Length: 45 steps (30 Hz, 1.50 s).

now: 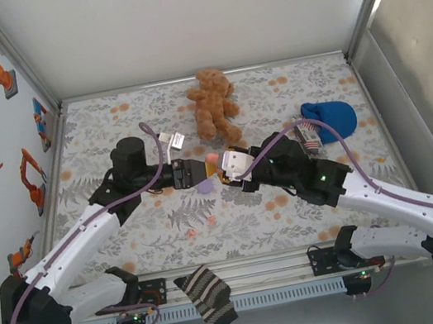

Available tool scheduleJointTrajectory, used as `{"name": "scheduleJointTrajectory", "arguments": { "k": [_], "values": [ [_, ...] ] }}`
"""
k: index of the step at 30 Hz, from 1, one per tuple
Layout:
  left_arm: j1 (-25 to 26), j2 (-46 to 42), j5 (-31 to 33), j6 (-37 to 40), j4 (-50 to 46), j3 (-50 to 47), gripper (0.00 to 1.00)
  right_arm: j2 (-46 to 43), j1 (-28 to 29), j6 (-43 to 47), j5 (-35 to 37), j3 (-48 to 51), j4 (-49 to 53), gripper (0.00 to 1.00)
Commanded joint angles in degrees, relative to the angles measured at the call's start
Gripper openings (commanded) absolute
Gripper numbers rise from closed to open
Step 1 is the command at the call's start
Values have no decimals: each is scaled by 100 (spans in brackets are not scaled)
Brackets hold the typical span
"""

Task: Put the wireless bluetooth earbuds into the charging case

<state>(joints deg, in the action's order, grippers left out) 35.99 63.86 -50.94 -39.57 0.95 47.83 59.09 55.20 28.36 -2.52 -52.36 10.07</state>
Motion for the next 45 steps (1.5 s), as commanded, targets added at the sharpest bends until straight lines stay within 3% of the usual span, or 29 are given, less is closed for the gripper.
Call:
{"name": "scheduleJointTrajectory", "arguments": {
  "k": [1, 24, 38, 45],
  "values": [
    [73, 38, -36, 134, 115, 191, 67, -117, -9, -84, -24, -169, -94, 42],
    [129, 159, -34, 319, 64, 305, 43, -35, -14, -120, 43, -268, 20, 41],
    [134, 91, -29, 305, 146, 305, 37, 59, -14, -146, -2, -306, 102, 41],
    [129, 95, -21, 340, 114, 297, 24, 85, -9, -182, 2, -311, 82, 42]
  ]
}}
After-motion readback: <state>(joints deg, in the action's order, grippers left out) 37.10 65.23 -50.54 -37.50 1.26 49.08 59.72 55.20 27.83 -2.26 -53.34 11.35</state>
